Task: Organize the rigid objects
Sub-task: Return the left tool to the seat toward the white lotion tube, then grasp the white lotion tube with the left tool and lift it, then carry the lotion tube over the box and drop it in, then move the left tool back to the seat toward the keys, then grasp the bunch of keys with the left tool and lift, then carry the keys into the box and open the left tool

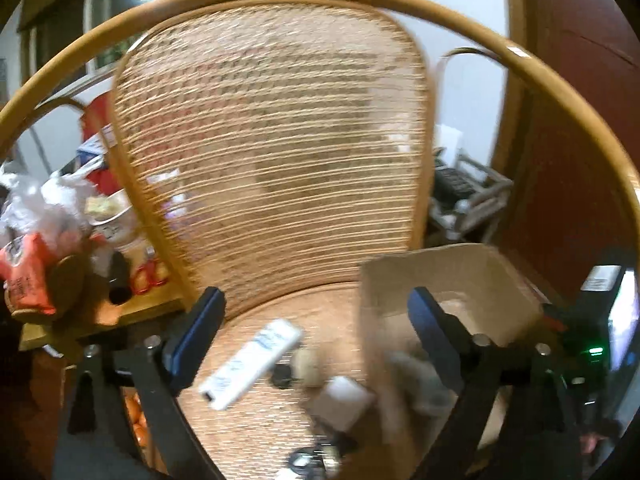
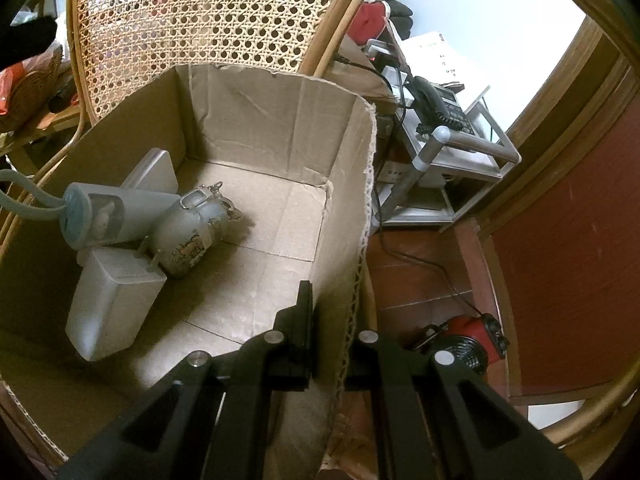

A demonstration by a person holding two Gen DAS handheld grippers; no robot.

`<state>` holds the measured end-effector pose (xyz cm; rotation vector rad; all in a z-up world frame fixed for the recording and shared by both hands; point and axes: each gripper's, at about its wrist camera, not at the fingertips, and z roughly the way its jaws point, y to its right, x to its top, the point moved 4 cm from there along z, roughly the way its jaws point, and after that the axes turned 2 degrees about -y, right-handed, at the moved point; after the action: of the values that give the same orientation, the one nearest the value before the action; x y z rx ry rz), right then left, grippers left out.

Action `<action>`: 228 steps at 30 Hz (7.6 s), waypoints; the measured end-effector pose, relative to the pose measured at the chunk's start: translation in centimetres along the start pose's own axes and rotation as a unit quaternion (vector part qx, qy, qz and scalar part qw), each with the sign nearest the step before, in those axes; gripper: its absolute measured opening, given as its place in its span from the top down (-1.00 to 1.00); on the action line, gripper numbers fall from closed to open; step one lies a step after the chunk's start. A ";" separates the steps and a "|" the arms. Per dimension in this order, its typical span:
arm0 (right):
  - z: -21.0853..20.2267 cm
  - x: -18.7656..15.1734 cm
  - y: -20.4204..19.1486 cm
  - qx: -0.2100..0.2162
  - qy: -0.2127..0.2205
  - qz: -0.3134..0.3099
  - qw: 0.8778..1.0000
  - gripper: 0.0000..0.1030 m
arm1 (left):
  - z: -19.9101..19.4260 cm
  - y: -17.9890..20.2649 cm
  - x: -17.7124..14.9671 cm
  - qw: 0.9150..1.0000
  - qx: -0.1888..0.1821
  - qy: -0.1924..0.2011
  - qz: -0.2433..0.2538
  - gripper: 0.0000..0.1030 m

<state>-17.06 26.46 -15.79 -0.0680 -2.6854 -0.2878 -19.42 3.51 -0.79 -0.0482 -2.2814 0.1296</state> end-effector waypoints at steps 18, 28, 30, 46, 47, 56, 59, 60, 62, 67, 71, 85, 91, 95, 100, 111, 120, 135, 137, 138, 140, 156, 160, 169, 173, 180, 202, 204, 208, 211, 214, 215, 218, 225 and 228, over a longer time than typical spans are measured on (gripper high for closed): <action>0.3 0.2 0.0 0.006 0.000 0.003 1.000 0.83 | 9.7 -8.1 -4.9 0.990 0.024 -0.125 -0.063 -0.91; 0.2 0.3 -0.6 0.002 -0.001 0.000 1.000 0.83 | 15.2 -7.8 -7.6 0.981 0.042 -0.180 -0.050 -0.92; 0.2 0.4 -0.7 0.003 -0.001 0.001 1.000 0.83 | 15.8 -7.7 -7.9 0.980 0.046 -0.188 -0.048 -0.92; 0.0 0.3 -0.6 0.006 -0.001 0.006 1.000 0.83 | 19.1 -8.2 -9.1 0.967 0.010 -0.230 -0.106 -0.94; 0.0 0.3 -0.5 0.006 -0.001 0.005 1.000 0.83 | 19.1 -8.2 -9.1 0.966 0.011 -0.232 -0.109 -0.91; 0.0 0.2 -0.4 0.006 -0.001 0.005 1.000 0.83 | 18.2 -7.8 -8.7 0.971 0.047 -0.209 -0.104 0.19; 0.0 0.2 -0.4 0.007 -0.001 0.005 1.000 0.83 | 18.2 -7.6 -8.7 0.971 0.050 -0.213 -0.102 0.20; -0.1 0.2 -0.4 0.008 -0.001 0.005 1.000 0.83 | 18.1 -7.4 -8.8 0.970 0.050 -0.213 -0.103 0.20; 0.0 0.2 -0.4 0.007 -0.001 0.004 1.000 0.83 | 17.3 -7.5 -9.0 0.970 0.047 -0.213 -0.105 0.20; -0.2 0.3 -0.3 0.005 0.000 0.004 1.000 0.84 | 14.9 -7.9 -9.2 0.965 0.036 -0.204 -0.163 0.21; -0.3 0.3 -0.2 0.006 0.000 0.005 1.000 0.84 | 12.3 -6.9 -7.8 0.979 0.059 -0.159 -0.118 0.20; -0.4 0.2 -0.1 0.005 0.001 0.005 1.000 0.84 | 3.2 -3.1 -4.1 0.997 0.018 -0.035 -0.066 0.20; -0.5 0.3 -0.1 0.005 0.000 0.005 1.000 0.84 | -1.6 -0.3 -2.0 0.998 -0.017 0.030 -0.055 0.20; -0.4 0.2 -0.1 0.005 0.001 0.005 1.000 0.84 | -3.7 1.4 -1.1 0.996 -0.053 0.047 -0.061 0.20; -0.4 0.2 -0.1 0.004 0.001 0.006 1.000 0.84 | -4.9 3.8 -0.8 0.990 -0.119 0.050 -0.061 0.20; -0.3 0.2 -0.2 0.004 0.001 0.007 1.000 0.84 | -2.2 6.8 -2.3 0.976 -0.195 -0.025 -0.098 0.20; -0.3 0.2 -0.2 0.003 0.001 0.007 1.000 0.83 | 0.8 8.6 -3.6 0.977 -0.181 -0.065 -0.089 0.23; -0.5 0.3 -0.2 0.008 0.001 0.011 1.000 0.83 | 2.6 8.9 -4.2 0.984 -0.140 -0.090 -0.058 0.24; -0.5 0.3 -0.2 0.006 0.000 0.012 1.000 0.83 | 2.7 8.6 -4.1 0.984 -0.142 -0.094 -0.058 0.22; -0.5 0.3 -0.2 0.007 0.000 0.012 1.000 0.83 | 2.4 8.6 -4.0 0.984 -0.141 -0.094 -0.056 0.20; -0.4 0.3 -0.2 0.006 0.001 0.011 1.000 0.83 | 1.7 8.2 -3.8 0.985 -0.137 -0.086 -0.052 -0.19; -0.5 0.3 -0.3 0.006 0.000 0.012 1.000 0.83 | -0.8 1.3 -3.9 0.997 -0.043 -0.048 -0.050 -0.92; -0.5 0.3 -0.3 0.006 0.001 0.012 1.000 0.83 | -0.4 -0.3 -5.1 0.996 -0.023 -0.071 -0.040 -0.92; -0.4 0.2 -0.1 0.004 0.000 0.010 1.000 0.83 | 0.4 -3.8 -8.2 0.993 0.007 -0.111 -0.031 -0.92; -0.3 0.2 -0.1 0.004 0.000 0.010 1.000 0.83 | 1.4 -4.7 -9.5 0.990 0.019 -0.136 -0.028 -0.92; -0.3 0.2 -0.1 0.004 0.000 0.011 1.000 0.83 | 3.7 -3.9 -11.9 0.982 0.011 -0.191 -0.009 -0.92; -0.3 0.2 -0.1 0.003 0.000 0.013 1.000 0.83 | 6.4 -2.1 -14.3 0.967 -0.052 -0.248 -0.014 0.14; -0.3 0.2 -0.1 0.003 0.000 0.013 1.000 0.83 | 6.9 -1.9 -14.8 0.961 -0.061 -0.268 -0.026 0.26; -0.3 0.2 -0.1 0.004 -0.001 0.015 1.000 0.83 | 6.7 -1.6 -14.8 0.962 -0.078 -0.259 -0.037 0.87; -0.3 0.1 0.0 0.003 -0.001 0.014 1.000 0.83 | 5.9 -1.2 -14.2 0.969 -0.085 -0.232 -0.024 0.94; -0.3 0.1 0.0 0.003 -0.001 0.015 1.000 0.83 | 5.1 -1.3 -13.6 0.972 -0.092 -0.216 -0.025 0.94; -0.3 0.1 0.0 0.003 -0.001 0.015 1.000 0.83 | 4.7 -1.4 -13.4 0.973 -0.097 -0.209 -0.032 0.94; -0.3 0.1 0.0 0.003 -0.001 0.015 1.000 0.83 | 3.7 -2.2 -12.3 0.977 -0.099 -0.187 -0.041 0.94; -0.3 0.1 0.0 0.003 -0.002 0.015 1.000 0.83 | 1.0 -3.7 -9.7 0.988 -0.077 -0.126 -0.045 0.94; -0.2 0.0 0.1 0.003 -0.002 0.015 1.000 0.83 | 0.4 -4.3 -8.9 0.991 -0.064 -0.109 -0.048 0.94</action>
<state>-16.92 26.54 -15.56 -0.1086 -2.6870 -0.2715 -13.84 -1.46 -7.24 0.0087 -2.5024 -0.0644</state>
